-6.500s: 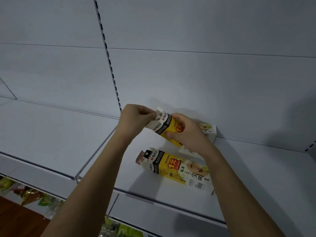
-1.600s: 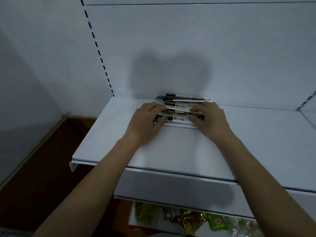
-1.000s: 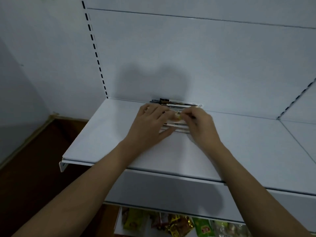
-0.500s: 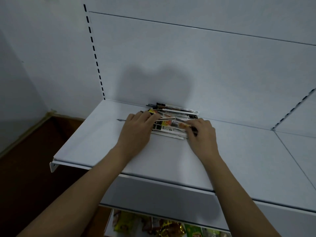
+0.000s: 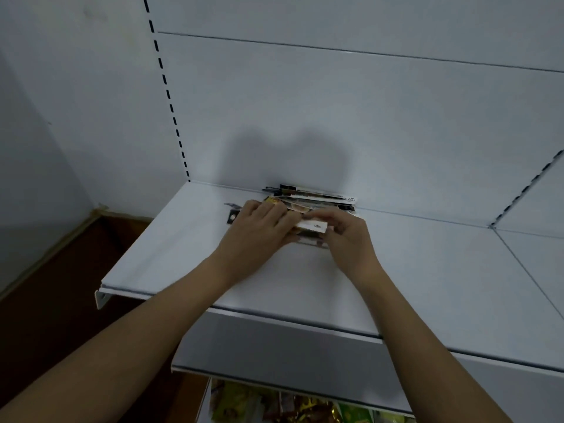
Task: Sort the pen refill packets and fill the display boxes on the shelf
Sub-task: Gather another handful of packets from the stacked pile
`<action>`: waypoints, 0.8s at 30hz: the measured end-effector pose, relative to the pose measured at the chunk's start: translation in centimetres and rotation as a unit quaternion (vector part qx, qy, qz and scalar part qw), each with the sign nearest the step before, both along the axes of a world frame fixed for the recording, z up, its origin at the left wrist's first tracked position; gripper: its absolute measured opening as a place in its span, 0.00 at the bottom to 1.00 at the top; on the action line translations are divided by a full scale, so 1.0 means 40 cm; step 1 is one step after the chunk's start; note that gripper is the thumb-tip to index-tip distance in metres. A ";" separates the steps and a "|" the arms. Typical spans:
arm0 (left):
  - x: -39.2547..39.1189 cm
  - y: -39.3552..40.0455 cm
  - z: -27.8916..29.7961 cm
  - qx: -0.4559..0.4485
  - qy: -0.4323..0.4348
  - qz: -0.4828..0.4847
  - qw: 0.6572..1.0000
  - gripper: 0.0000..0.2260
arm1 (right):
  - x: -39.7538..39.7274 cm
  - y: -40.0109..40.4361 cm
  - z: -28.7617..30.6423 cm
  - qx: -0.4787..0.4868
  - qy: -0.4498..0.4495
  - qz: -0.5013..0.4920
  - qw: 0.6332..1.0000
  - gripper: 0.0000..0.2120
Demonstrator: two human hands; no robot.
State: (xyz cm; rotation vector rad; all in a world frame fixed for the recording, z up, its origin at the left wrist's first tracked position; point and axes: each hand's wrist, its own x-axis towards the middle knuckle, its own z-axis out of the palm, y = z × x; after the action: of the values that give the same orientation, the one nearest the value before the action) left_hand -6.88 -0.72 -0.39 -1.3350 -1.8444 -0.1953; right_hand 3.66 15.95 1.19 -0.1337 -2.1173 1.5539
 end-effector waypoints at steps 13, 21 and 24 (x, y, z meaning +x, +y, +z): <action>-0.093 -0.003 -0.017 0.072 -0.121 0.041 0.989 0.09 | -0.017 0.046 -0.076 0.354 -0.073 -0.236 0.902 0.09; -0.081 -0.002 -0.019 0.064 -0.108 -0.027 0.992 0.19 | -0.013 0.025 -0.053 0.374 -0.061 -0.252 0.891 0.07; -0.066 0.006 -0.011 0.102 -0.089 -0.072 0.988 0.25 | 0.004 0.013 -0.044 0.341 0.000 -0.252 0.906 0.09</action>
State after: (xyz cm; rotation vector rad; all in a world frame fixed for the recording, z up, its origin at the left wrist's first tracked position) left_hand -9.51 -0.48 -0.81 -1.3413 -1.8165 -0.5814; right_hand 3.83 16.47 -0.58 -0.3931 -2.2562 0.4789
